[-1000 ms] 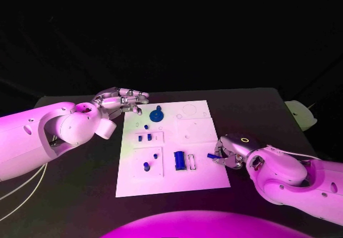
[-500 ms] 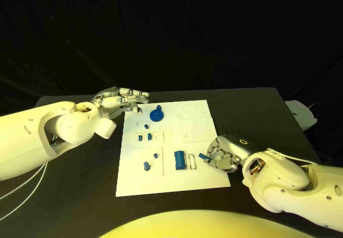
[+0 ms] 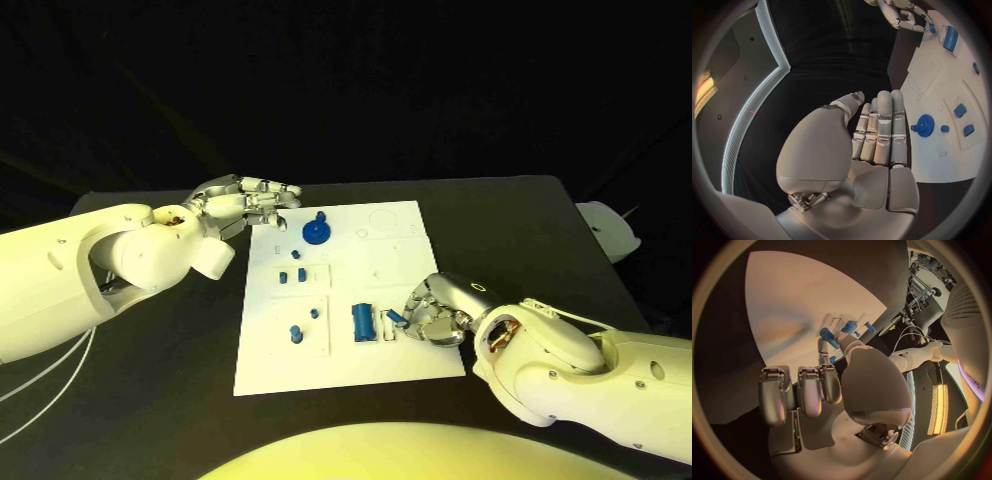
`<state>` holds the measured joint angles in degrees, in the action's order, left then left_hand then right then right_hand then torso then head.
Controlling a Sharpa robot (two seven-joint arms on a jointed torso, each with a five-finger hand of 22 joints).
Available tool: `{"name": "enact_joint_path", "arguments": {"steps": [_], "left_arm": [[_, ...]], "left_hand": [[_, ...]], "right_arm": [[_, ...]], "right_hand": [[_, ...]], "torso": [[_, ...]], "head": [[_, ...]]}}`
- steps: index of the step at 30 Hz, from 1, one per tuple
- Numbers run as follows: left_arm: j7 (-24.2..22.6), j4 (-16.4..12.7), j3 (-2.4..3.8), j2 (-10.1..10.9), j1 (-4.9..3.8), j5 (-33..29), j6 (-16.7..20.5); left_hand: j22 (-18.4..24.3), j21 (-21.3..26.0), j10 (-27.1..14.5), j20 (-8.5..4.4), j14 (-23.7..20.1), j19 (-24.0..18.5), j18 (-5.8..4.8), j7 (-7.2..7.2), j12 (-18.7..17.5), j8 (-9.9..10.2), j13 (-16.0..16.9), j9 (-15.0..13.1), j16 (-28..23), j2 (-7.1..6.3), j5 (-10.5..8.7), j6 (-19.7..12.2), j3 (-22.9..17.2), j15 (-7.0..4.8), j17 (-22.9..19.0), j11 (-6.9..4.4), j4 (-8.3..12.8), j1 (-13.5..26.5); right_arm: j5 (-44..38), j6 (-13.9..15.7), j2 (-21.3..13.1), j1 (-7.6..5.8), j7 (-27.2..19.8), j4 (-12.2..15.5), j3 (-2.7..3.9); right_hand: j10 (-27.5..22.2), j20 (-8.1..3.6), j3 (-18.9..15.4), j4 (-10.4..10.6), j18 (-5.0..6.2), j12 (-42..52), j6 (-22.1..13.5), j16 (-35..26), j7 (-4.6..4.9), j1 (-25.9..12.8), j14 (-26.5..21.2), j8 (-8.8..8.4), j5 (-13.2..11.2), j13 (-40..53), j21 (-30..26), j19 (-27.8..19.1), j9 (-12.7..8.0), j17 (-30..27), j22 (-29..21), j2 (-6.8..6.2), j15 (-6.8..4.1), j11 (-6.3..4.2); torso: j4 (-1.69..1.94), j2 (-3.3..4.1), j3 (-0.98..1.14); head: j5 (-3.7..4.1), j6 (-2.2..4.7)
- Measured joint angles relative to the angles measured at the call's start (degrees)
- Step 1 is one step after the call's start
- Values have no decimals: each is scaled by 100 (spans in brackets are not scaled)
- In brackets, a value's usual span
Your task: Assemble the parts on the task board
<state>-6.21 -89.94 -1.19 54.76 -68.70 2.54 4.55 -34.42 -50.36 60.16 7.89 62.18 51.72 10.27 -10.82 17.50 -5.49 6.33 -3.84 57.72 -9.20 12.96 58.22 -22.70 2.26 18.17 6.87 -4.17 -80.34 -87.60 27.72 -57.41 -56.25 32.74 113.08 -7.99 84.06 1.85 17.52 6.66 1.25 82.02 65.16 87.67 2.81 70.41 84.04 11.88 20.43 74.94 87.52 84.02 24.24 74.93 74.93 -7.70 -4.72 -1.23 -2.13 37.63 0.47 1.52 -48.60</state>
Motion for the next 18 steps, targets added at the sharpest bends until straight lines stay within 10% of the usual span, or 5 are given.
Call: {"name": "enact_joint_path", "arguments": {"steps": [18], "left_arm": [[29,-28,0,-3,0,0,-51]], "left_hand": [[8,0,-42,20,0,20,0,0,0,0,0,0,0,23,0,0,0,0,0,0,0,-23]], "right_arm": [[349,-179,289,9,22,-262,0]], "right_hand": [[-1,0,-84,253,0,43,48,0,-6,-357,0,1,67,0,-22,0,0,-1,1,62,0,1]], "torso": [[-4,1,1]], "head": [[-18,-23]]}}
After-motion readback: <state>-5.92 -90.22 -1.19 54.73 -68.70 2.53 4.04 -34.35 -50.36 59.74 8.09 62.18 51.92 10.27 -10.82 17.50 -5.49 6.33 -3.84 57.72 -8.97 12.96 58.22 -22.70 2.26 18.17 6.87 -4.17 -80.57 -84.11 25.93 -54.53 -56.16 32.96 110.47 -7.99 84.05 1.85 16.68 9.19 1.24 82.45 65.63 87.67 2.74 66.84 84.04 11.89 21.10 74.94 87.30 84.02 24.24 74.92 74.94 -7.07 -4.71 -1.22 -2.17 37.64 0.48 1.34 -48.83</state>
